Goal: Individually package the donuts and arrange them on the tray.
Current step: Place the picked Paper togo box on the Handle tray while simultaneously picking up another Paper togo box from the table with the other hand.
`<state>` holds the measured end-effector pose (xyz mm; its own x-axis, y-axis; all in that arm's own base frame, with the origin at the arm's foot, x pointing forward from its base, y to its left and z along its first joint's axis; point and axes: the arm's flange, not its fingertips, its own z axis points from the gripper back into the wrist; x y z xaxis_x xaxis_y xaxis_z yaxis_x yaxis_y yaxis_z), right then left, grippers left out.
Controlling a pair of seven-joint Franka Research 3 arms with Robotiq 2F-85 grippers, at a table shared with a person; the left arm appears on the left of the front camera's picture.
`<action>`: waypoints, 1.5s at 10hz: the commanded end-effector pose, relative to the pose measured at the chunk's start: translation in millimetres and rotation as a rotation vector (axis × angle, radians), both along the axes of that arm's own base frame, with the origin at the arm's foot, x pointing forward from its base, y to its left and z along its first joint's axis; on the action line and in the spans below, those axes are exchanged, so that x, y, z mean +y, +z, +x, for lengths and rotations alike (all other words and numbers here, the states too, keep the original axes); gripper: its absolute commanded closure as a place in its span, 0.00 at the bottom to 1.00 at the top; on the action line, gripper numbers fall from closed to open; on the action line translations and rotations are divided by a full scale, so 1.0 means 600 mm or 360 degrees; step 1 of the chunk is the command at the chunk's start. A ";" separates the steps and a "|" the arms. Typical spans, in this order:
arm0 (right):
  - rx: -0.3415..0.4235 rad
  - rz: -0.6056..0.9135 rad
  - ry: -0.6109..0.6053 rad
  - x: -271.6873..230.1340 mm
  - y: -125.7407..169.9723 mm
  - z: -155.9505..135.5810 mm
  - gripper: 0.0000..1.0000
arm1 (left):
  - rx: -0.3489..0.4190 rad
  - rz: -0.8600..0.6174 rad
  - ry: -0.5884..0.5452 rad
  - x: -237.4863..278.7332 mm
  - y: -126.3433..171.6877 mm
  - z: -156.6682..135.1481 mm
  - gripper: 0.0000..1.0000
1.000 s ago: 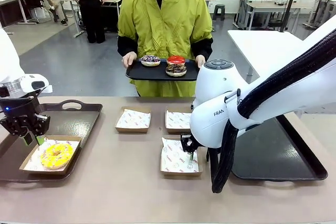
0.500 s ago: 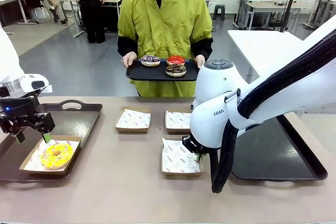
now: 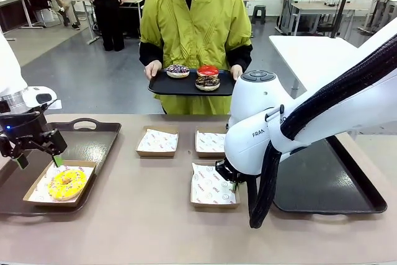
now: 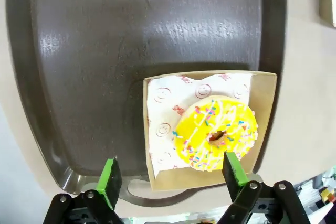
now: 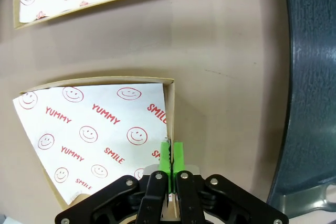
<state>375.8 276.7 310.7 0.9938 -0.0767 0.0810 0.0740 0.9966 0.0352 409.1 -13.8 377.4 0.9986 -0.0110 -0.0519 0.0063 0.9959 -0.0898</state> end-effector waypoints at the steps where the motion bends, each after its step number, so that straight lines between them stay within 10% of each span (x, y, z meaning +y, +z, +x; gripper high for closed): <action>1: 0.0044 -0.0026 -0.0006 0.000 0.035 -0.004 1.00 | 0.0069 -0.0279 -0.0086 0.021 0.031 0.003 0.00; 8: -0.0011 0.0023 0.0153 -0.059 0.284 0.090 1.00 | 0.0039 -0.1584 -0.0032 0.266 0.113 -0.010 0.00; 15: -0.0120 0.0029 0.0142 -0.045 0.343 0.233 1.00 | -0.0184 -0.1881 0.0222 0.428 0.042 -0.097 0.00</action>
